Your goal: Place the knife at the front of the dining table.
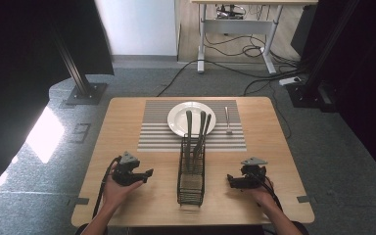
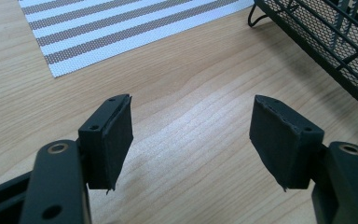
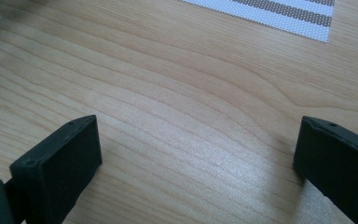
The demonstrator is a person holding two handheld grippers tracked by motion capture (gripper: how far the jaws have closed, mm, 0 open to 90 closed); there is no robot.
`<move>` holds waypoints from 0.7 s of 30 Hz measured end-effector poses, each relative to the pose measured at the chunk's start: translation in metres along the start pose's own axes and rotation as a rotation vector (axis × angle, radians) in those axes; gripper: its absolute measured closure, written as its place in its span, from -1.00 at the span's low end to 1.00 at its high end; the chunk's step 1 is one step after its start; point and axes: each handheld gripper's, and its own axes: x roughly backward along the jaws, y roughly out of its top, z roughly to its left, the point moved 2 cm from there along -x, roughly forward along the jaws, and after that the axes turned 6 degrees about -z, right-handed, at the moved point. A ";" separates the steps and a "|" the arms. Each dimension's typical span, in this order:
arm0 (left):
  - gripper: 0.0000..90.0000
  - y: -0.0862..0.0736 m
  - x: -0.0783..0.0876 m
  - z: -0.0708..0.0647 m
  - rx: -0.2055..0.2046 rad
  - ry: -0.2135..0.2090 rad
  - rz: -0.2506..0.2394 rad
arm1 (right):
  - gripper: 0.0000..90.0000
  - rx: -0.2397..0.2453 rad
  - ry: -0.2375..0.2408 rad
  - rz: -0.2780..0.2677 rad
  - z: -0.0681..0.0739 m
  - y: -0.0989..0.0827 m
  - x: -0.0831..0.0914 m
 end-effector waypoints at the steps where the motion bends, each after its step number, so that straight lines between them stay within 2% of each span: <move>1: -0.35 0.000 0.001 0.000 0.003 -0.002 -0.003 | -0.99 0.000 -0.001 0.003 0.000 0.000 0.000; 6: -0.39 0.003 0.005 0.000 0.003 -0.004 -0.034 | -0.99 0.004 0.004 0.012 0.000 0.001 0.000; 9: -0.41 0.010 0.012 0.000 -0.020 0.005 -0.074 | -1.00 0.008 0.008 0.016 0.001 0.000 0.001; 14: -0.46 0.019 0.029 0.008 0.009 0.014 -0.151 | -1.00 0.018 0.015 0.026 0.002 0.001 0.001; 17: -0.47 0.021 0.033 0.011 0.027 0.011 -0.160 | -1.00 0.019 0.017 0.031 0.002 0.001 0.001; 21: -0.47 0.025 0.032 0.009 0.027 -0.002 -0.158 | -1.00 0.019 0.017 0.033 0.002 0.001 0.001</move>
